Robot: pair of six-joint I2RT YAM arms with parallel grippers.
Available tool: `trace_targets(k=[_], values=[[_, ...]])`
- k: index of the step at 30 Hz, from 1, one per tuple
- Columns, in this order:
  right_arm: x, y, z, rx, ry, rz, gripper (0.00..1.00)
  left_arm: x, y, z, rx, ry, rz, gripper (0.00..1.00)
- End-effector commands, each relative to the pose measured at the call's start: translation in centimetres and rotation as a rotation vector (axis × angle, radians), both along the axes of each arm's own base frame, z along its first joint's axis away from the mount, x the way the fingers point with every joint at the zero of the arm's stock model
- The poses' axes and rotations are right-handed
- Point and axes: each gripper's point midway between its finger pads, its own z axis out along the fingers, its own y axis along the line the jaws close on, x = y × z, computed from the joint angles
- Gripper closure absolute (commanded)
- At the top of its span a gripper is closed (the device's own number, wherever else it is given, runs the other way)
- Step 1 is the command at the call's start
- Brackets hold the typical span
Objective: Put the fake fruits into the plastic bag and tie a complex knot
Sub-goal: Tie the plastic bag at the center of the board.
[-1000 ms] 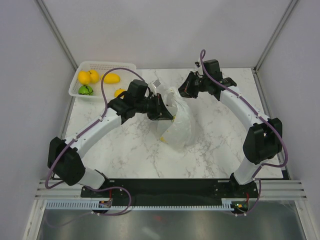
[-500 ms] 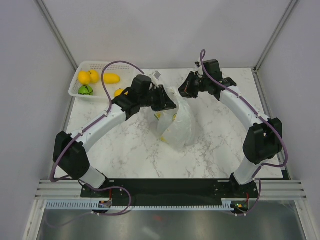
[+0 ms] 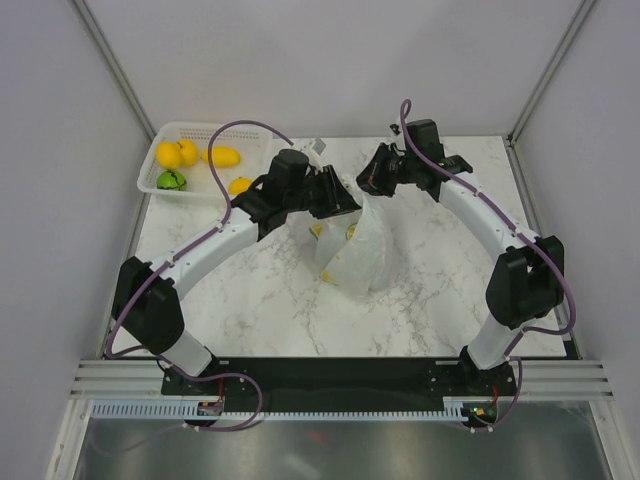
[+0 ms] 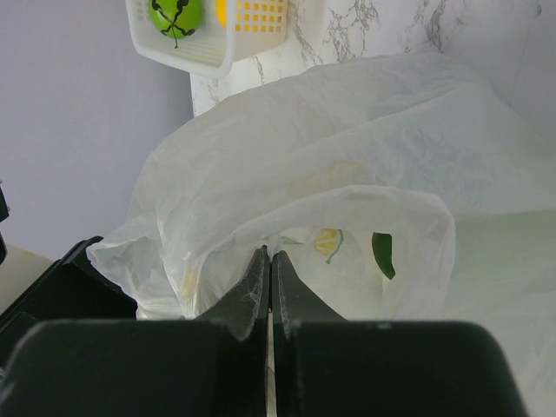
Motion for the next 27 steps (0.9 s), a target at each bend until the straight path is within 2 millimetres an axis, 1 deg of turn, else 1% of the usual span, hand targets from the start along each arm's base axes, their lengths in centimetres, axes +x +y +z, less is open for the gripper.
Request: trace_targets(k=[1,3,4,8,11,15,16,17,18,19,20,21,23,25,26,27], values=[[0.2,0.4,1.1,0.011,-0.022,-0.013,1.0,1.6,-0.8,2.7,-0.052,-0.087,0.038,0.64],[0.1,0.4,1.3,0.016,-0.018,-0.019,1.0,1.9,-0.8,2.9,-0.045,-0.103,0.051,0.64],[-0.1,0.3,1.0,0.012,-0.009,-0.025,1.0,1.9,-0.8,3.0,-0.042,-0.111,0.053,0.64],[-0.5,0.3,1.1,0.028,0.027,-0.049,1.0,2.3,-0.9,2.8,-0.024,-0.126,0.071,0.63],[-0.9,0.4,1.0,0.031,0.06,-0.064,1.0,2.6,-0.9,3.2,-0.018,-0.148,0.083,0.62],[-1.4,0.3,1.1,0.036,0.111,-0.112,1.0,2.9,-1.0,4.4,-0.021,-0.18,0.085,0.61],[-1.7,0.2,0.8,0.035,0.152,-0.134,1.0,2.9,-0.9,4.5,-0.017,-0.185,0.084,0.61],[-1.9,0.1,0.9,0.043,0.167,-0.146,1.0,2.8,-0.9,4.4,-0.009,-0.181,0.08,0.61],[-2.1,0.1,1.0,0.051,0.18,-0.158,1.0,2.9,-0.8,4.9,-0.007,-0.191,0.081,0.6],[-2.2,0.0,1.0,0.07,0.222,-0.19,1.0,2.8,-0.9,5.0,-0.003,-0.193,0.077,0.6],[-2.4,-0.1,1.5,0.08,0.225,-0.205,1.0,2.7,-0.8,5.3,-0.001,-0.194,0.075,0.6],[-2.3,-0.3,1.4,0.079,0.238,-0.235,1.0,2.7,-0.8,5.4,-0.001,-0.195,0.073,0.6],[-2.8,-0.6,1.2,0.097,0.308,-0.283,1.0,2.6,-0.8,5.7,-0.003,-0.197,0.071,0.6],[-3.3,-0.1,1.0,0.122,0.358,-0.282,1.0,2.4,-0.8,6.0,0.0,-0.202,0.064,0.6],[-3.3,0.0,1.3,0.141,0.383,-0.298,1.0,2.4,-0.8,6.5,-0.001,-0.21,0.063,0.6],[-3.2,0.1,1.8,0.151,0.376,-0.302,1.0,2.3,-0.8,6.3,0.012,-0.209,0.056,0.6]])
